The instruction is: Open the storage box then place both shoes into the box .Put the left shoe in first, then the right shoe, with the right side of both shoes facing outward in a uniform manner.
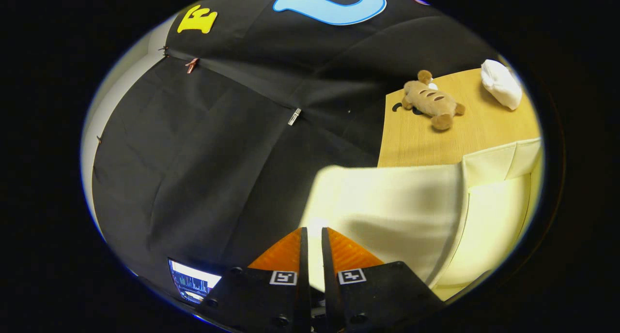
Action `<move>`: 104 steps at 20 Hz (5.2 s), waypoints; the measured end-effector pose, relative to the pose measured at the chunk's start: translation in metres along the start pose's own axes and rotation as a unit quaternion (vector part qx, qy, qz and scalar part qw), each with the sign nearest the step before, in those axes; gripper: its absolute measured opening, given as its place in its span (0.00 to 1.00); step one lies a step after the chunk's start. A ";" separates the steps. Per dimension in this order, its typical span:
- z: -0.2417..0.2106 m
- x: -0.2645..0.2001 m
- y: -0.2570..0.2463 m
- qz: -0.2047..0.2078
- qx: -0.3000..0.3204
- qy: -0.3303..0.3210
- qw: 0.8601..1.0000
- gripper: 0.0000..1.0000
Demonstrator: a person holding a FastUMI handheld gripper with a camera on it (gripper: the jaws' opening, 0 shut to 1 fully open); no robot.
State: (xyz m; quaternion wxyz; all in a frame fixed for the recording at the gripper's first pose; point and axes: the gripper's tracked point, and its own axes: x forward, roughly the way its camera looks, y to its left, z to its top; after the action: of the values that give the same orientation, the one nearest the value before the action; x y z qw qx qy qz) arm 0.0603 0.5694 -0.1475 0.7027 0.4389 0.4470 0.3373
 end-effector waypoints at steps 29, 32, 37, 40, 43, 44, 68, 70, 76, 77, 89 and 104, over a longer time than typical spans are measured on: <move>0.056 -0.352 -0.226 -0.249 -0.092 -0.104 0.959 0.89; 0.048 -0.377 -0.280 -0.273 -0.038 -0.086 0.957 0.89; 0.018 -0.398 -0.363 -0.320 0.004 -0.035 0.947 0.89; -0.005 -0.402 -0.394 -0.326 0.054 -0.001 0.944 0.83; -0.009 -0.407 -0.412 -0.336 0.108 0.012 0.936 0.83; -0.011 -0.405 -0.416 -0.337 0.116 0.018 0.934 0.83; -0.038 -0.398 -0.486 -0.478 0.079 0.135 0.864 0.32; -0.039 -0.398 -0.487 -0.479 0.088 0.133 0.864 0.11; -0.034 -0.395 -0.481 -0.455 0.062 0.109 0.881 0.05; -0.031 -0.393 -0.476 -0.444 0.077 0.095 0.888 0.05; 0.000 -0.379 -0.399 -0.358 0.099 0.029 0.928 0.05; 0.039 -0.270 -0.235 -0.263 0.042 0.005 0.964 0.05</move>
State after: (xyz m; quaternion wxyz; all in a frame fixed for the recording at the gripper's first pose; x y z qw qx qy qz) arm 0.0150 0.2326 -0.2652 0.7453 0.3333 0.5638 0.1243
